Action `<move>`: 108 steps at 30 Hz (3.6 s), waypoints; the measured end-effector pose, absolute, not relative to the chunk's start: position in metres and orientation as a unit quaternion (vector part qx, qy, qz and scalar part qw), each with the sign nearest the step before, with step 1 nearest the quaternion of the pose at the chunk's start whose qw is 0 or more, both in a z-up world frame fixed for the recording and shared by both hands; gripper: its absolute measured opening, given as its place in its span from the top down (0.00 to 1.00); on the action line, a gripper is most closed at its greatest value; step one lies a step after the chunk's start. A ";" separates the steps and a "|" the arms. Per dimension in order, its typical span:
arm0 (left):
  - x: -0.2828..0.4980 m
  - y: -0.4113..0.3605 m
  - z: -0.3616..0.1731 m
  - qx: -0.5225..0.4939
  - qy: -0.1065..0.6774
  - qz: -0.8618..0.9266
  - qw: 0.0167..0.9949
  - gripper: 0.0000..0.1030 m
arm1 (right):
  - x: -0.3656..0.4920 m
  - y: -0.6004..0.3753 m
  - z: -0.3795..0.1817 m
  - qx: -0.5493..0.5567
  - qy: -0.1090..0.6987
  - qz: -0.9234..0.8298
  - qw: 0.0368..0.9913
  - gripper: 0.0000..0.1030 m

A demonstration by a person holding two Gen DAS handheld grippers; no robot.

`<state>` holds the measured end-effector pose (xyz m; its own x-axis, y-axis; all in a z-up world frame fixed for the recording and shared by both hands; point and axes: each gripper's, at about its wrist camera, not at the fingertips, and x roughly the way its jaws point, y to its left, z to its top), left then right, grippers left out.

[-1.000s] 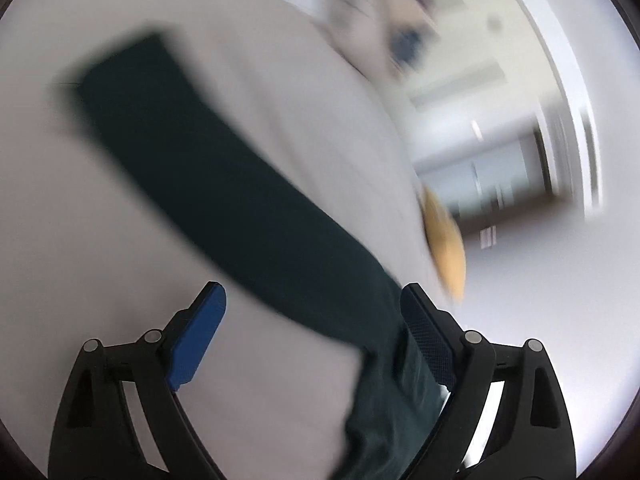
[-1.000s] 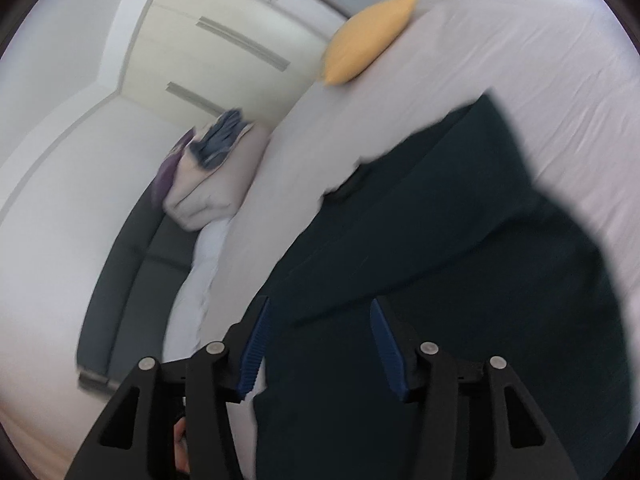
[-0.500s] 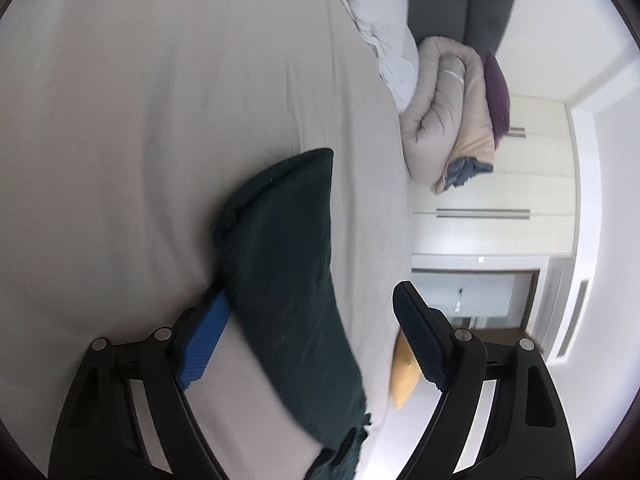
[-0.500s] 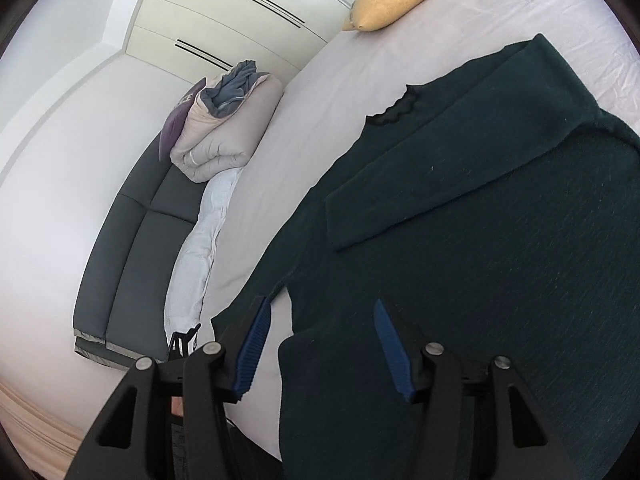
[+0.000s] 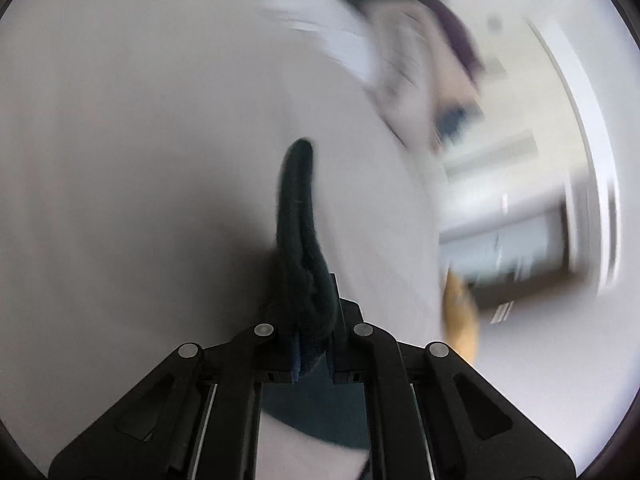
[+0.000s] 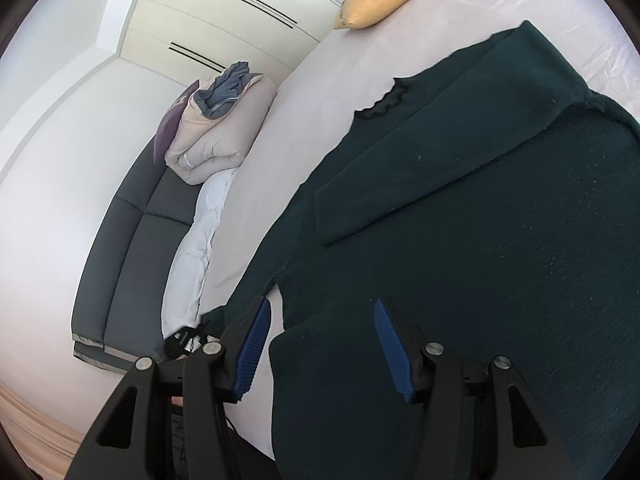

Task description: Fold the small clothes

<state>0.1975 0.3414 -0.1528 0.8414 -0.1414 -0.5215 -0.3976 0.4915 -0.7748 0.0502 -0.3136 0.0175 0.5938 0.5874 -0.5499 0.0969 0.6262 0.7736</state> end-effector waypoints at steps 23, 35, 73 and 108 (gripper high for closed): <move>0.165 -0.016 -0.146 0.182 0.254 -0.049 0.949 0.93 | 0.222 -0.195 -0.020 0.429 0.519 0.307 0.672 0.26; 0.170 -0.022 -0.147 0.168 0.303 -0.103 0.932 0.87 | 0.227 -0.185 -0.019 0.324 0.555 0.302 0.704 0.90; 0.307 0.000 -0.139 0.040 0.424 -0.123 0.896 0.85 | 0.242 -0.442 -0.053 0.337 0.521 0.065 0.782 0.85; 0.298 0.017 -0.182 0.027 0.425 -0.130 0.895 0.83 | 0.239 -0.380 -0.056 0.298 0.478 0.135 0.815 0.65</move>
<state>0.2984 0.0175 -0.1824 0.6052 -0.2094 -0.7680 0.2556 0.9648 -0.0616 0.2393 -0.3803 -0.0563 0.5065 0.5055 -0.6985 0.0638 0.7859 0.6150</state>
